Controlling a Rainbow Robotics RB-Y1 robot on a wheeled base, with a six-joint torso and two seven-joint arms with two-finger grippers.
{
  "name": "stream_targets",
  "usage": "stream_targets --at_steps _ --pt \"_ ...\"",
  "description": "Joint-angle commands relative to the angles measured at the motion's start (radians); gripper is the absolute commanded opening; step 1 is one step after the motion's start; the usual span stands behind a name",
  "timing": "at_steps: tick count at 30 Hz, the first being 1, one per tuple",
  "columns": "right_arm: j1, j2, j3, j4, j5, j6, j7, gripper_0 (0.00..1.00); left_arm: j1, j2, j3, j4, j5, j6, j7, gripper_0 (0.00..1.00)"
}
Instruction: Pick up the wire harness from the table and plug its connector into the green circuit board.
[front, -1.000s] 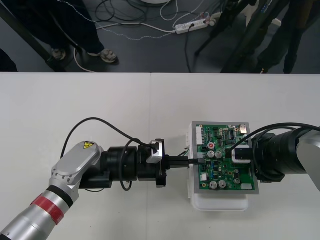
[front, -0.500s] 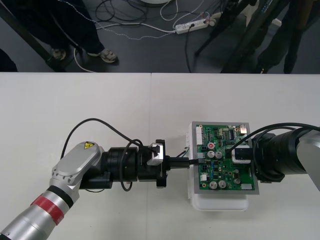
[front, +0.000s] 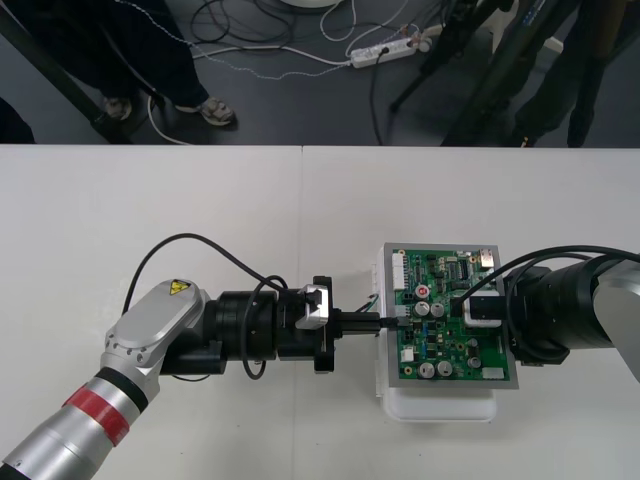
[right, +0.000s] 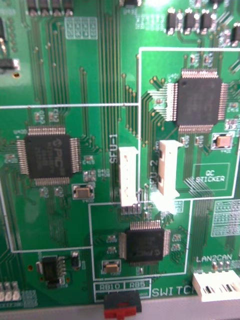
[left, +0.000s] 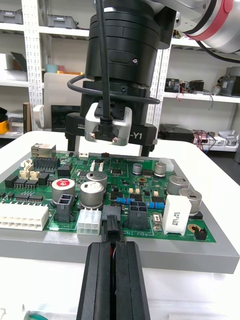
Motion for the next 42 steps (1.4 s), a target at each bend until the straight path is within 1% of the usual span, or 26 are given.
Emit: stream_targets --at_steps 1,19,35,36,37,38,39,41,42 --pt "-0.003 0.013 0.016 -0.017 -0.018 -0.001 -0.019 1.00 -0.047 -0.023 -0.025 -0.046 -0.007 0.012 -0.087 0.00" --pt "-0.003 0.013 0.016 -0.017 -0.006 -0.001 -0.022 1.00 -0.049 -0.060 -0.023 -0.046 -0.033 0.073 -0.089 0.00" --pt "-0.005 0.013 0.016 -0.017 -0.007 -0.001 -0.022 1.00 -0.049 -0.064 -0.012 -0.046 -0.050 0.073 -0.087 0.00" --pt "-0.005 0.013 0.016 -0.017 -0.007 -0.001 -0.022 1.00 -0.047 -0.063 -0.012 -0.046 -0.048 0.075 -0.086 0.09" --pt "-0.005 0.013 0.016 -0.017 -0.007 -0.001 -0.022 1.00 -0.049 -0.063 -0.012 -0.046 -0.045 0.075 -0.087 0.32" --pt "-0.005 0.013 0.016 -0.017 -0.007 -0.001 -0.023 1.00 -0.049 -0.061 -0.012 -0.046 -0.045 0.073 -0.086 0.45" --pt "-0.005 0.013 0.016 -0.017 -0.007 -0.001 -0.023 1.00 -0.049 -0.060 -0.012 -0.047 -0.041 0.073 -0.086 0.71" --pt "-0.005 0.013 0.016 -0.016 -0.007 -0.001 -0.025 1.00 -0.049 -0.056 -0.012 -0.046 -0.036 0.073 -0.084 0.92" --pt "-0.005 0.013 0.016 -0.016 -0.009 -0.001 -0.025 1.00 -0.049 -0.055 -0.012 -0.046 -0.034 0.073 -0.084 0.97"
